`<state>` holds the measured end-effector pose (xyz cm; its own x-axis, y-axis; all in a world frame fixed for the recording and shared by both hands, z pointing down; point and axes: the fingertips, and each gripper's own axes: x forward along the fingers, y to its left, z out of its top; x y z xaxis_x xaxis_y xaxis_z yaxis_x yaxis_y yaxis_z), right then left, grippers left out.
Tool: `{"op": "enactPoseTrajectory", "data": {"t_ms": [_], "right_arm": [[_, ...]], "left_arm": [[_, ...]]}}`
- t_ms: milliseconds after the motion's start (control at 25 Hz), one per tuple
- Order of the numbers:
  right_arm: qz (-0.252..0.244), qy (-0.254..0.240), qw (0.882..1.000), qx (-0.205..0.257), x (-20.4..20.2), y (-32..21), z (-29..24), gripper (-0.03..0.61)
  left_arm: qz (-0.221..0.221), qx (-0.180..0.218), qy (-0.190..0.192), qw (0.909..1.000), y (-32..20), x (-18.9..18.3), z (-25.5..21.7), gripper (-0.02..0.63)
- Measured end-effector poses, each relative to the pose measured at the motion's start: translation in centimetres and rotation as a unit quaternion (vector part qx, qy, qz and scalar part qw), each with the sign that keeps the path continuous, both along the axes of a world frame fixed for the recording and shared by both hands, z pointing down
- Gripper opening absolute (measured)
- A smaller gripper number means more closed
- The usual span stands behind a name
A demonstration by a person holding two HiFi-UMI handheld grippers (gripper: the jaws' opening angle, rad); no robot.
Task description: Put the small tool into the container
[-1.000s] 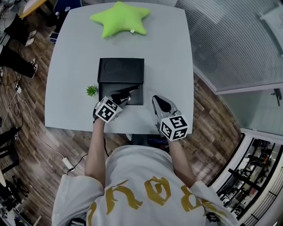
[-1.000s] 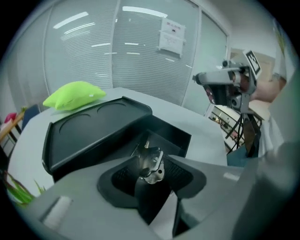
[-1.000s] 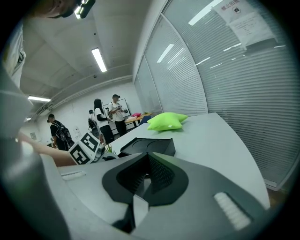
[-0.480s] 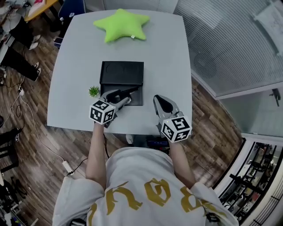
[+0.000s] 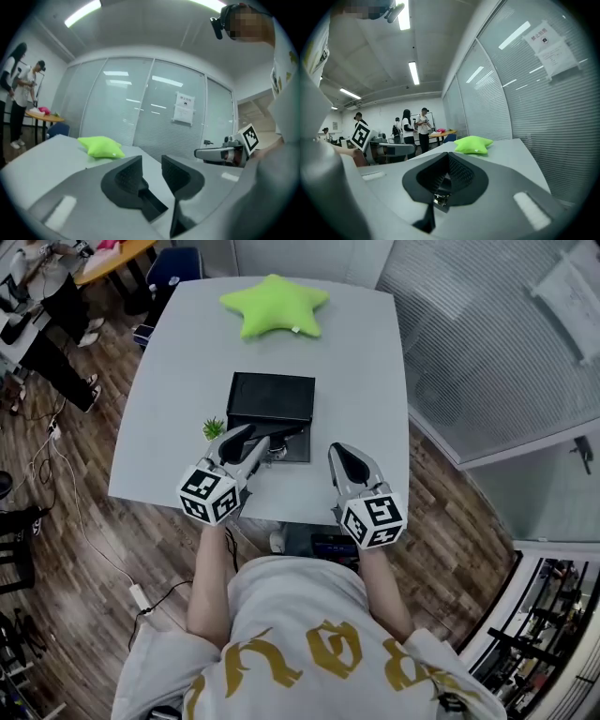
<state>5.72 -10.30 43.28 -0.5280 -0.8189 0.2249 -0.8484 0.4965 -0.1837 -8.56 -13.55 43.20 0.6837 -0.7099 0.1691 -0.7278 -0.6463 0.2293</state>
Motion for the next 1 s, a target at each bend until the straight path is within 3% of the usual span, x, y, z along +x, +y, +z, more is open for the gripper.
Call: {"op": "enactPoseTrajectory", "data": {"t_ms": [160, 280, 480, 720, 880, 1000], "right_arm": [[-0.001, 0.000, 1.000, 0.016, 0.0, 0.7, -1.3, 0.023], [-0.001, -0.003, 1.000, 0.023, 0.0, 1.2, -1.7, 0.023], [-0.005, -0.004, 1.000, 0.027, -0.5, 2.2, -1.8, 0.023], [-0.009, -0.004, 1.000, 0.029, -0.6, 2.7, -1.9, 0.023], [-0.008, -0.003, 1.000, 0.029, -0.6, 3.0, -1.7, 0.023], [-0.006, -0.006, 1.000, 0.027, -0.5, 3.1, -1.7, 0.023]], "left_arm": [[-0.076, 0.066, -0.009, 0.9949, 0.8, -2.3, -3.3, 0.005], [-0.082, 0.067, -0.001, 0.9944, 1.6, -2.8, -3.9, 0.002], [-0.082, 0.022, 0.008, 0.9964, 2.4, -2.9, -2.8, 0.000], [-0.073, 0.024, -0.012, 0.9970, 2.9, -2.4, -2.6, 0.000], [-0.062, 0.058, -0.006, 0.9964, 3.6, -2.1, -3.5, 0.000], [-0.061, 0.051, -0.014, 0.9967, 3.5, -2.0, -3.1, 0.000]]}}
